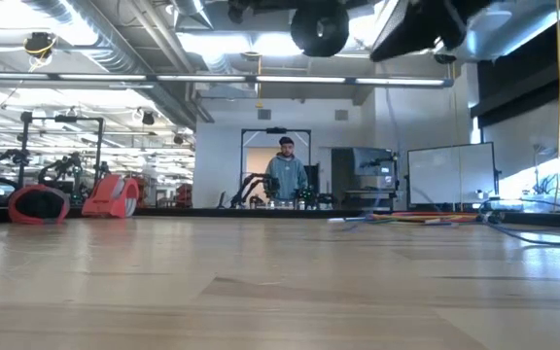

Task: Coil cords
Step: Coil the blue cable wire on the black spool

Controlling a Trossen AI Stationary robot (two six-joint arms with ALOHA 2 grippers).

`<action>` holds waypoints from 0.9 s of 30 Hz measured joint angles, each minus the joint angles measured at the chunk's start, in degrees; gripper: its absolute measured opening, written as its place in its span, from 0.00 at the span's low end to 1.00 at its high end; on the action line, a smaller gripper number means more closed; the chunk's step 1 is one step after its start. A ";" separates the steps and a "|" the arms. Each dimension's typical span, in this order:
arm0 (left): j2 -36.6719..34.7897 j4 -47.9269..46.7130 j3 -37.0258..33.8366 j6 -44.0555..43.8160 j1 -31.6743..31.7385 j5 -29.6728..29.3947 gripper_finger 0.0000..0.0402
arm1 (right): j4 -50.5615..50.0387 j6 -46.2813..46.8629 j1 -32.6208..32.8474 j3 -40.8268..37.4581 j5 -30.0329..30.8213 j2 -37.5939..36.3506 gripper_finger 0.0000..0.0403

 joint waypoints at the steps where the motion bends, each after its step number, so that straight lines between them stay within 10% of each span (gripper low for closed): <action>1: 0.00 0.14 0.00 -0.16 0.02 0.10 0.00 | 4.40 -1.58 -0.90 -1.65 -1.63 0.24 0.01; 12: -0.16 0.40 0.02 -0.25 0.17 1.18 0.00 | 19.64 -5.66 -7.41 -6.23 -20.25 1.09 0.02; 18: -0.17 -0.48 0.07 -0.11 0.17 1.29 0.00 | 19.91 -5.68 -7.31 -6.22 -22.51 1.08 0.20; 27: -0.17 -0.86 0.07 1.10 0.16 1.32 0.00 | -2.45 -5.77 -3.13 1.15 -21.85 -6.69 0.39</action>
